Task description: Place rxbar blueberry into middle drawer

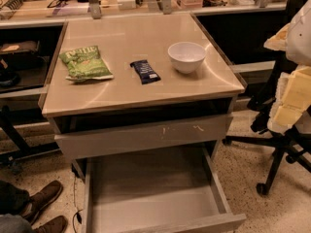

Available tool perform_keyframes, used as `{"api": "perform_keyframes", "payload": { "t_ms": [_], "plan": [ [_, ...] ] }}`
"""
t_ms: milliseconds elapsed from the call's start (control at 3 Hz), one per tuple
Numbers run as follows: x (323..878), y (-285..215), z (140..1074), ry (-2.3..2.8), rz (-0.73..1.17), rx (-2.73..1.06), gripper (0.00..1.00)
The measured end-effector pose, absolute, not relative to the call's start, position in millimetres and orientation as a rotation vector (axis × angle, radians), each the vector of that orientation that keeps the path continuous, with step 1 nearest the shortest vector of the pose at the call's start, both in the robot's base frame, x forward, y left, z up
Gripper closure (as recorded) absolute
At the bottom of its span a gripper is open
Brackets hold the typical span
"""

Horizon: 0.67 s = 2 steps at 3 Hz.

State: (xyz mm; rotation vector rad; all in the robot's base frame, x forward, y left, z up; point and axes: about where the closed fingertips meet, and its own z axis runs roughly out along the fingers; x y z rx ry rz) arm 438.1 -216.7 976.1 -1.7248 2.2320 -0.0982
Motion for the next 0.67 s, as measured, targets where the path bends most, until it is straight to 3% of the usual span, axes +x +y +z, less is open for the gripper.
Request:
{"api": "perform_keyframes", "payload": {
  "t_ms": [667],
  "plan": [
    [449, -206, 985, 2.187, -0.116, -1.706, 0.00]
  ]
}}
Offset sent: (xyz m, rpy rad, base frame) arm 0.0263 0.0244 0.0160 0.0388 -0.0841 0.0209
